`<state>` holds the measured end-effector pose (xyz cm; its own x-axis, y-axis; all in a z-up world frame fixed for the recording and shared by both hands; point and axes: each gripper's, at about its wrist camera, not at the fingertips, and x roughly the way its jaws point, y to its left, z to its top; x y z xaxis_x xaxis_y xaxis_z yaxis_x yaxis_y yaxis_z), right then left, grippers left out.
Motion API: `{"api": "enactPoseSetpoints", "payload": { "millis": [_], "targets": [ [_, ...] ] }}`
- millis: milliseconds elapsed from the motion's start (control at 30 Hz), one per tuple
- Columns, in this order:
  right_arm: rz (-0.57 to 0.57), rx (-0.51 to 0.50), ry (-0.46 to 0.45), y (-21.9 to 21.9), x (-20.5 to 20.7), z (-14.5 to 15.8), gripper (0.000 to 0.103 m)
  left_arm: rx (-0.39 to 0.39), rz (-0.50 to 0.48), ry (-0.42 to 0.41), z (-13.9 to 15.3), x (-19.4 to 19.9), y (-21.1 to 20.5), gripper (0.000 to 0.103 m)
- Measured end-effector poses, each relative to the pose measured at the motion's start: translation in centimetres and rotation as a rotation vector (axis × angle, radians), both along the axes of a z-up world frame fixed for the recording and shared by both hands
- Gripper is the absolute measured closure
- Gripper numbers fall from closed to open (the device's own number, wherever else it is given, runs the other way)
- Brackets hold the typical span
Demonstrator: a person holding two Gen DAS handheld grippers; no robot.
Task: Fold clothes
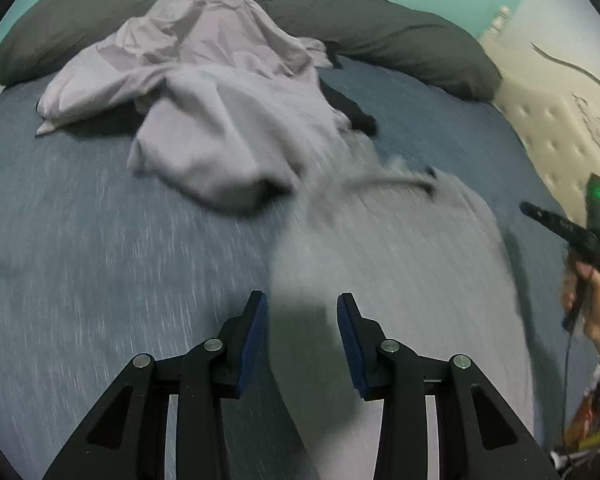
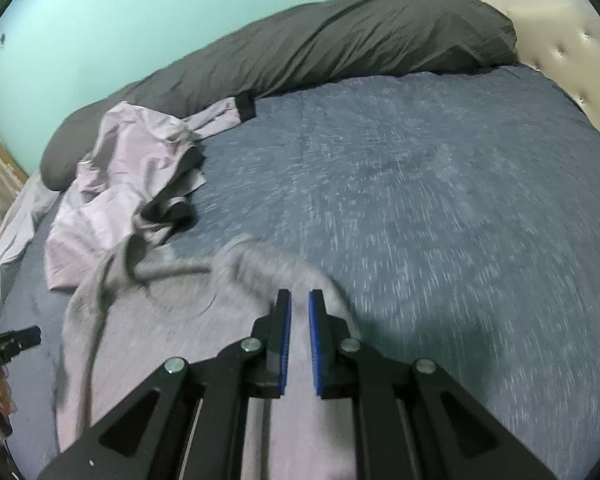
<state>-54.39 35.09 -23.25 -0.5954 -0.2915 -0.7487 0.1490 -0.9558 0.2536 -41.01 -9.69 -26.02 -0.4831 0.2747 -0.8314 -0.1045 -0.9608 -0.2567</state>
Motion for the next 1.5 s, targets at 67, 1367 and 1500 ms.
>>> {"api": "enactPoseSetpoints", "payload": {
  "millis": [67,1367,1500],
  "targets": [
    [0.006,-0.029,-0.003,0.2,2.7,0.4,0.095,0.008,-0.019,-0.021,0.1,2.7,0.6,0.063],
    [0.028,-0.097,-0.083,0.4,21.4,3.0,0.093,-0.050,-0.106,-0.148,-3.0,23.4,1.0,0.100],
    [0.024,-0.091,-0.078,0.5,21.7,3.2,0.093,-0.038,-0.040,-0.123,-0.9,23.6,-3.6,0.100]
  ]
}}
